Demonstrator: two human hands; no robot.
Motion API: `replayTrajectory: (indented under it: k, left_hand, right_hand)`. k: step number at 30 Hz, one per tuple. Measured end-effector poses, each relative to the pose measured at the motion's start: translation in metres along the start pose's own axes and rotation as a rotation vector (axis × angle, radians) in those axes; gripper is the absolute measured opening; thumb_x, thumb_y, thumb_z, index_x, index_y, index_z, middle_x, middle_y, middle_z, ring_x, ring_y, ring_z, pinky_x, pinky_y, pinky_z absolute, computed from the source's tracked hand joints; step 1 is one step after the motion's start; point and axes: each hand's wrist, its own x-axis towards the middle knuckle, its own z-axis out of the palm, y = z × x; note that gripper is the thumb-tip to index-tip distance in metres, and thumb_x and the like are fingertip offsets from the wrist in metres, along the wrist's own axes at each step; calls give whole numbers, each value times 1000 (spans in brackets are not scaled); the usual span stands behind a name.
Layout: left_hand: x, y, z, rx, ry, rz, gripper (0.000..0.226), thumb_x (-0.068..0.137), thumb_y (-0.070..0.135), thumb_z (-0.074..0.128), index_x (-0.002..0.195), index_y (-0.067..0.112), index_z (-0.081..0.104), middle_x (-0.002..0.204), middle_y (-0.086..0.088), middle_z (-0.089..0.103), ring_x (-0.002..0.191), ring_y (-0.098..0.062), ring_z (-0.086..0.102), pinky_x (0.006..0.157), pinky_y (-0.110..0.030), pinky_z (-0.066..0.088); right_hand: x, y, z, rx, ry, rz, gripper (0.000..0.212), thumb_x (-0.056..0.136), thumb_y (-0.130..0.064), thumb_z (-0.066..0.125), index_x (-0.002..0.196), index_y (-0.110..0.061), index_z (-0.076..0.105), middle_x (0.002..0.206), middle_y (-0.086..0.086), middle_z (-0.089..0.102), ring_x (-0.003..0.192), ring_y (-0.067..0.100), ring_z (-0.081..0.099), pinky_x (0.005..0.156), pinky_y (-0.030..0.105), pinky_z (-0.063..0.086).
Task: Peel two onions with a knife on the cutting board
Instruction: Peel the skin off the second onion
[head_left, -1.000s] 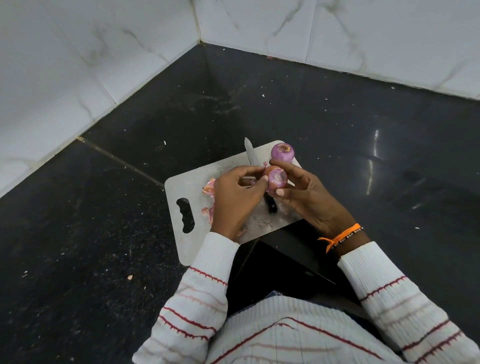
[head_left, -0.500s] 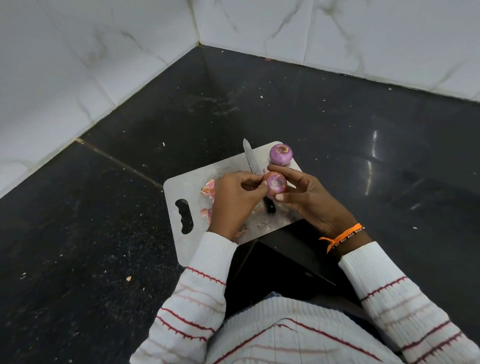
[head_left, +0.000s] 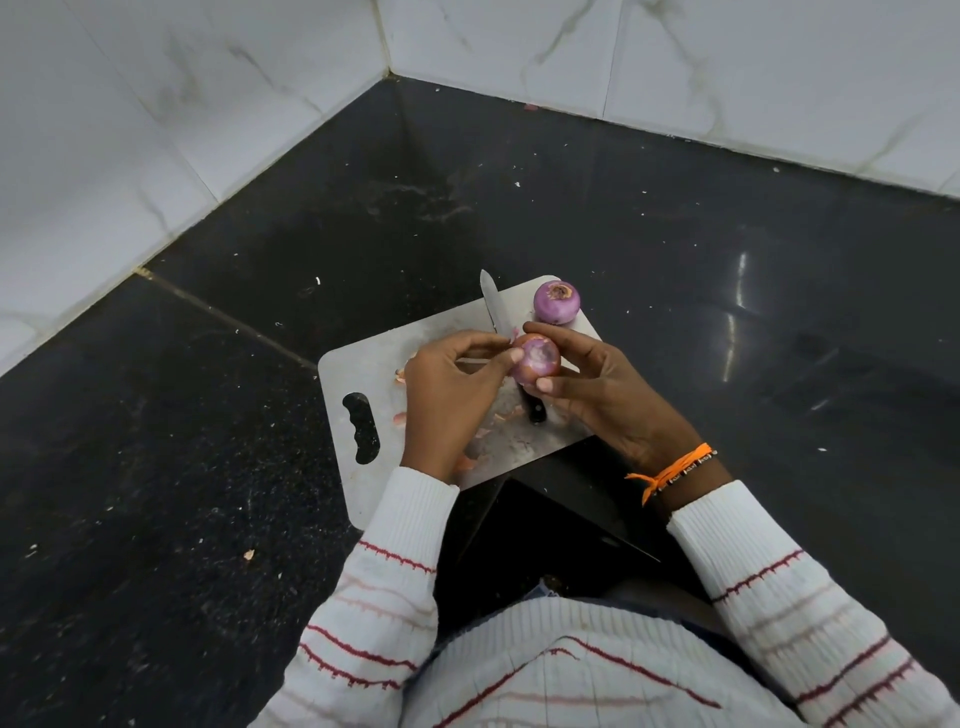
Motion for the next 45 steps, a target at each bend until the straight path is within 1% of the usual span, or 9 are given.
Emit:
replayTrajectory:
  k: [6, 15, 22, 25, 28, 30, 33, 39, 45]
  left_hand:
    - [0, -2, 3, 137, -14, 22, 8, 84, 14, 71, 90, 11, 76, 74, 10, 67, 73, -5, 65, 65, -9, 51]
    - [3, -7, 5, 273, 10, 100, 4, 82, 15, 70, 83, 11, 70, 81, 4, 65, 73, -4, 60, 63, -4, 46]
    - [4, -12, 6, 169, 24, 42, 6, 84, 12, 68, 81, 16, 66, 85, 4, 64, 73, 0, 58, 63, -4, 45]
    - [3, -15, 6, 84, 23, -33, 8, 87, 10, 66, 86, 18, 68, 88, 7, 66, 76, 0, 61, 66, -7, 47]
    - [2, -12, 5, -35, 0, -60, 22, 89, 0, 59, 100, 13, 72, 98, 3, 71, 87, -4, 66, 74, -15, 54]
    - [0, -8, 5, -98, -18, -67, 21, 90, 2, 58, 104, 12, 72, 100, 2, 72, 90, -9, 68, 75, -22, 57]
    - [-5, -2, 6, -86, -21, -58, 18, 89, 12, 63, 105, 12, 72, 97, 3, 72, 89, -8, 68, 74, -18, 56]
    - [-10, 1, 3, -41, -4, -93, 23, 82, 24, 73, 102, 14, 74, 92, 1, 74, 86, -14, 70, 78, -40, 59]
    - [-12, 5, -1, 16, -28, -78, 22, 82, 20, 71, 102, 11, 74, 83, 2, 73, 78, -13, 70, 75, -36, 60]
  right_hand:
    - [0, 2, -3, -70, 54, -1, 54, 75, 17, 61, 122, -9, 58, 129, 12, 57, 110, 26, 61, 97, 41, 49]
    - [0, -4, -1, -226, 91, -10, 51, 75, 10, 67, 120, -13, 60, 121, 6, 63, 109, 23, 62, 93, 35, 52]
    - [-8, -10, 3, 1, -29, -8, 53, 75, 5, 62, 125, -11, 54, 125, 2, 62, 114, 22, 59, 90, 29, 53]
    - [-10, -11, 4, 158, -74, -19, 56, 68, -1, 71, 122, -12, 57, 121, 3, 64, 110, 22, 61, 84, 27, 54]
    - [-10, -7, 1, 252, -69, 4, 53, 63, -4, 79, 113, -13, 65, 115, 9, 66, 105, 24, 64, 83, 30, 56]
    - [-9, -5, 0, 253, -47, 29, 49, 72, 2, 68, 119, -9, 59, 117, 11, 63, 105, 25, 62, 87, 31, 55]
    - [-9, -4, -1, 252, -43, 34, 51, 76, 2, 52, 127, -4, 51, 124, 13, 58, 109, 26, 59, 93, 32, 49]
    - [-12, -5, 5, 171, -47, -29, 43, 82, 12, 46, 121, -5, 54, 114, 5, 67, 107, 19, 63, 85, 26, 54]
    - [-12, -5, 8, 69, -30, -59, 45, 82, 16, 46, 122, -5, 56, 119, 5, 64, 113, 20, 60, 85, 25, 53]
